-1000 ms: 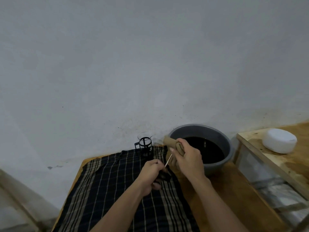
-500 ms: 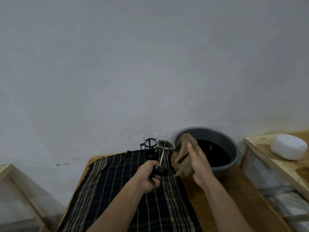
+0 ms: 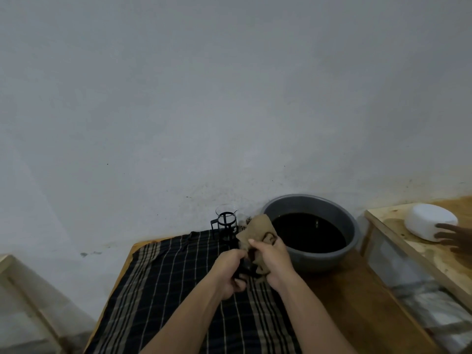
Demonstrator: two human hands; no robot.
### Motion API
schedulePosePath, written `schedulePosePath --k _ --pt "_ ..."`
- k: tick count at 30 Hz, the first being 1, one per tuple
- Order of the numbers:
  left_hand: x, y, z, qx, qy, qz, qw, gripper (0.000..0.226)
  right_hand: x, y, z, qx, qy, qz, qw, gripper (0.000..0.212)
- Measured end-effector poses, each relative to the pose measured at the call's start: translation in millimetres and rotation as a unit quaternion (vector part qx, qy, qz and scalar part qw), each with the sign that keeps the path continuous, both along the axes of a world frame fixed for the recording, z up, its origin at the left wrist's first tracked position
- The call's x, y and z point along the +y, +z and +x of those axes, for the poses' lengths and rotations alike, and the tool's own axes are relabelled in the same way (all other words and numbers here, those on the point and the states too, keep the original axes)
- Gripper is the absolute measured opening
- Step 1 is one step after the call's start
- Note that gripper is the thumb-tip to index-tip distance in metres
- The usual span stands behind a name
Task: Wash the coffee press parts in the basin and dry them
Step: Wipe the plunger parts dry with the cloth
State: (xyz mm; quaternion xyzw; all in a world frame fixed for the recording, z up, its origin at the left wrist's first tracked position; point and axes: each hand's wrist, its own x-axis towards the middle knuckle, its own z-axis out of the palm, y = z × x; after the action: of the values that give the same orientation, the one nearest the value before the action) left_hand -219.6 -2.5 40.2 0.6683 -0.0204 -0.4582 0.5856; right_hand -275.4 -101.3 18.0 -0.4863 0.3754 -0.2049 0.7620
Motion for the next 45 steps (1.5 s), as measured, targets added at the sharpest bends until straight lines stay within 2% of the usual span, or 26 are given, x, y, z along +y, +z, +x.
schedulePosePath --k 2,4,7,10,13,18,20,22,23,25,28,31,33,36,40,42,45 --pt "2.1 2.0 1.5 -0.022 -0.042 0.012 0.999 0.010 1.6 -4.8 -0.5 0.026 0.017 0.003 0.999 0.052" --pt "2.0 2.8 -4.7 -0.022 -0.075 0.001 0.997 0.007 0.6 -4.8 -1.8 0.039 -0.008 -0.035 0.999 0.040" --pt "-3.2 -5.0 -21.6 -0.008 -0.005 -0.078 0.997 0.023 -5.2 0.1 -3.7 0.039 -0.074 -0.090 0.992 0.026" --pt "-9.0 -19.5 -37.1 -0.014 0.070 -0.127 0.989 0.028 -6.3 1.8 -5.2 0.010 -0.104 -0.051 0.993 0.034" --pt "-11.9 -27.7 -47.2 -0.005 0.120 -0.132 0.984 0.026 -3.6 -0.5 -7.4 -0.018 -0.107 0.008 0.994 0.044" --pt "-20.3 -32.7 -44.5 -0.007 0.174 -0.096 0.980 0.062 -2.5 0.1 -17.4 -0.066 -0.029 0.021 0.997 0.048" --pt "-21.6 -25.5 -39.0 0.009 0.200 -0.091 0.976 0.052 0.2 3.4 -25.2 -0.054 0.048 -0.027 0.997 0.046" --pt "-17.3 -12.2 -32.6 0.042 0.229 -0.117 0.965 0.042 2.2 10.7 -34.6 -0.037 0.087 -0.091 0.991 0.036" --pt "-15.4 -9.3 -27.6 0.057 0.240 -0.131 0.960 0.039 1.1 12.7 -38.6 -0.041 0.076 -0.103 0.991 0.030" --pt "-10.0 -9.8 -15.1 0.055 0.259 -0.135 0.955 0.034 -2.5 17.1 -47.1 -0.079 0.029 -0.061 0.995 0.021" --pt "-4.8 -5.6 -6.6 0.050 0.266 -0.133 0.953 0.031 -5.0 23.0 -51.8 -0.105 0.007 -0.033 0.994 0.018" --pt "-9.4 -3.1 -17.3 0.054 0.196 -0.150 0.968 0.035 10.7 22.6 -37.3 -0.020 0.061 -0.105 0.992 0.027" --pt "-14.9 -6.2 -23.8 -0.001 0.144 -0.130 0.981 0.043 21.1 20.0 -26.1 0.028 0.078 -0.170 0.982 0.026" --pt "-18.1 -10.7 -27.1 -0.053 0.102 -0.124 0.986 0.054 20.3 14.1 -19.7 0.059 0.021 -0.288 0.955 0.013" --pt "-18.9 -17.0 -34.1 -0.035 0.142 -0.112 0.983 0.060 23.9 10.5 -19.5 0.076 -0.033 -0.356 0.931 0.027" --pt "-17.5 -12.2 -38.2 -0.041 0.155 -0.095 0.982 0.048 24.2 10.4 -19.2 0.071 -0.029 -0.326 0.942 0.028" --pt "-10.1 -5.7 -33.8 -0.043 0.156 -0.100 0.982 0.036 14.9 12.8 -23.5 0.021 0.017 -0.144 0.989 0.025"
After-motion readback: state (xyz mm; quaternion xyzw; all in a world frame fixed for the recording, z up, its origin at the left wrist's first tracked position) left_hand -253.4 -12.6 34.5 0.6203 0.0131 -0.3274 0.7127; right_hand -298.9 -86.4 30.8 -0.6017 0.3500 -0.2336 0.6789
